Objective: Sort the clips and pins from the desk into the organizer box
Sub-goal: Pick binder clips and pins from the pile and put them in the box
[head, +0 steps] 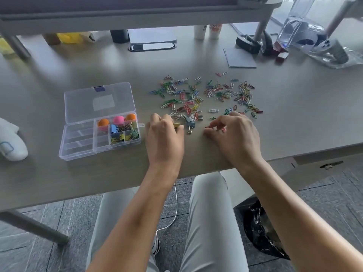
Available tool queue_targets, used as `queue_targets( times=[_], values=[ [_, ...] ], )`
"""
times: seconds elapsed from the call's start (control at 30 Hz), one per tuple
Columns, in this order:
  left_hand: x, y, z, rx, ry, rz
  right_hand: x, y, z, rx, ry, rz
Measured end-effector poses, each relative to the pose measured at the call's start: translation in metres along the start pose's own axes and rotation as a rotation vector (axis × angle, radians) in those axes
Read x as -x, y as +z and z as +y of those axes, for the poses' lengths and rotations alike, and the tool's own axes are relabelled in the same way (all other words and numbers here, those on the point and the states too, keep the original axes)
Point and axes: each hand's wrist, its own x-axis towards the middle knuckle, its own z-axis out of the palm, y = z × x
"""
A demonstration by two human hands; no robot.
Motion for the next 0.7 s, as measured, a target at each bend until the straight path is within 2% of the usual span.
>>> queue_targets(
  times=[0.33,0.5,0.7],
  values=[
    [0.018,-0.021,-0.004,0.093,0.078,-0.018,0.010,-0.003,-0.009,-0.038,-0.009,-0.009],
    [0.040,-0.048,-0.021,0.149,0.103,-0.016,0.012,-0.008,-0.030,-0.330,0.073,-0.039],
    [0.065,-0.084,-0.056,0.149,0.077,0.060,0.021,0.003,-0.081,-0.660,0.109,-0.163]
  ],
)
